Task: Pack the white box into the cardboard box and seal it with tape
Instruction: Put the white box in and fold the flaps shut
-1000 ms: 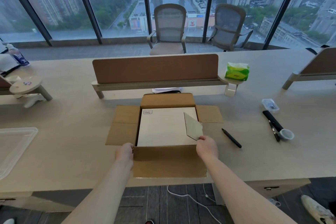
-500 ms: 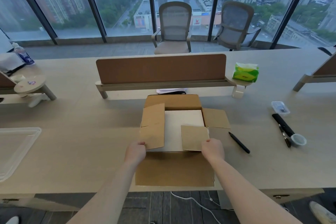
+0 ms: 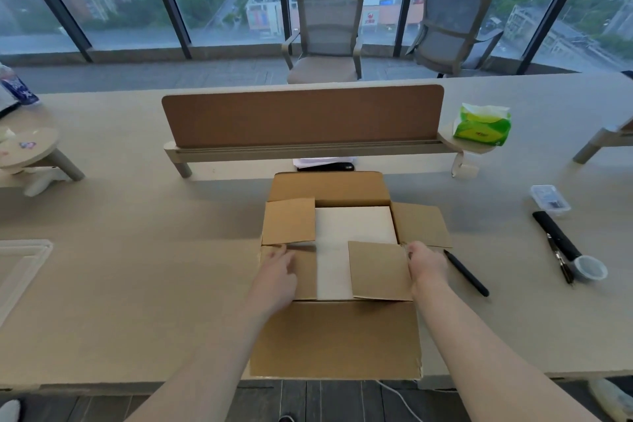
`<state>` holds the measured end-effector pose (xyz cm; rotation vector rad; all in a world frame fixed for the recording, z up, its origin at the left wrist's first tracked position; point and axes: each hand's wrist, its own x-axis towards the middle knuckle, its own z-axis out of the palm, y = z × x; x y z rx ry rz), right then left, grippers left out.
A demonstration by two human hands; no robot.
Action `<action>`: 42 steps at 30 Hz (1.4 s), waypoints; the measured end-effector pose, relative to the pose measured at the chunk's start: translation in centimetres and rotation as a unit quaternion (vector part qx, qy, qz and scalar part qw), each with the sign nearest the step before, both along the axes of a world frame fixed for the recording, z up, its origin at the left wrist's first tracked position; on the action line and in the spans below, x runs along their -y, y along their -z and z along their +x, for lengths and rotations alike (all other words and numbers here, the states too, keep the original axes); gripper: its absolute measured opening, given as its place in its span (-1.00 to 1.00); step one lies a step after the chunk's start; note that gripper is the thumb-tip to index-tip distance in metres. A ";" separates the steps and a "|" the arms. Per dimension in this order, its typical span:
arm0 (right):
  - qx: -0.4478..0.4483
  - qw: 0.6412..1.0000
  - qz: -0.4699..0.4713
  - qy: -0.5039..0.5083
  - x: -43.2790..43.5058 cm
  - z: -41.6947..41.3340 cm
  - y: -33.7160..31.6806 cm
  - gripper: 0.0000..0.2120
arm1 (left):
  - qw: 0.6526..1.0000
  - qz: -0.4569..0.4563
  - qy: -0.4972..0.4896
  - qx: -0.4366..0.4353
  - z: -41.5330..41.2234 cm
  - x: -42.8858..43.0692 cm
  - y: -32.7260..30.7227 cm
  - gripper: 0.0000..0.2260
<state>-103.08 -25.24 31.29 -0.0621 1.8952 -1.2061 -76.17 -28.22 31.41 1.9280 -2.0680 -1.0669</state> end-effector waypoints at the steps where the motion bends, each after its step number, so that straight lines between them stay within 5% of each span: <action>1: -0.004 1.000 -0.007 0.005 0.2 0.2 0.2 -0.56 | 1.000 0.000 0.002 0.006 -0.1 0.0 0.1 -0.45; 3: -0.033 0.999 -0.030 0.004 0.2 0.6 0.1 -0.40 | 1.000 0.006 0.001 0.010 -0.3 0.1 0.0 -0.45; 8: -0.165 0.969 -0.048 -0.180 -0.6 2.0 -0.1 -0.59 | 0.999 0.012 -0.044 -0.015 -0.4 0.4 -0.7 -0.51; 13: -0.319 0.868 0.045 -0.377 -0.7 2.7 0.7 -0.49 | 1.000 -0.016 -0.018 0.002 -0.5 1.0 -1.9 -0.49; 20: -0.412 0.761 0.118 -0.487 -1.0 3.2 1.1 -0.42 | 0.997 0.017 0.016 0.068 -0.7 1.0 -1.6 -0.51; 24: -0.368 0.788 0.095 -0.483 -2.2 2.4 0.3 -0.50 | 0.998 0.003 -0.060 0.020 -0.1 0.1 -1.8 -0.52; 29: -0.346 0.838 0.120 -0.404 -5.8 1.4 -1.2 -0.67 | 0.989 0.018 -0.131 0.064 1.3 -2.8 -2.6 -0.64; 37: -0.211 0.843 0.205 -0.451 -9.9 1.4 -4.0 -0.82 | 0.983 0.109 -0.149 0.015 3.0 -7.8 -5.0 -0.62; 42: -0.107 0.938 0.121 -0.308 -9.2 -0.3 -6.6 -0.72 | 0.970 0.098 -0.210 -0.070 3.9 -8.0 -7.3 -0.63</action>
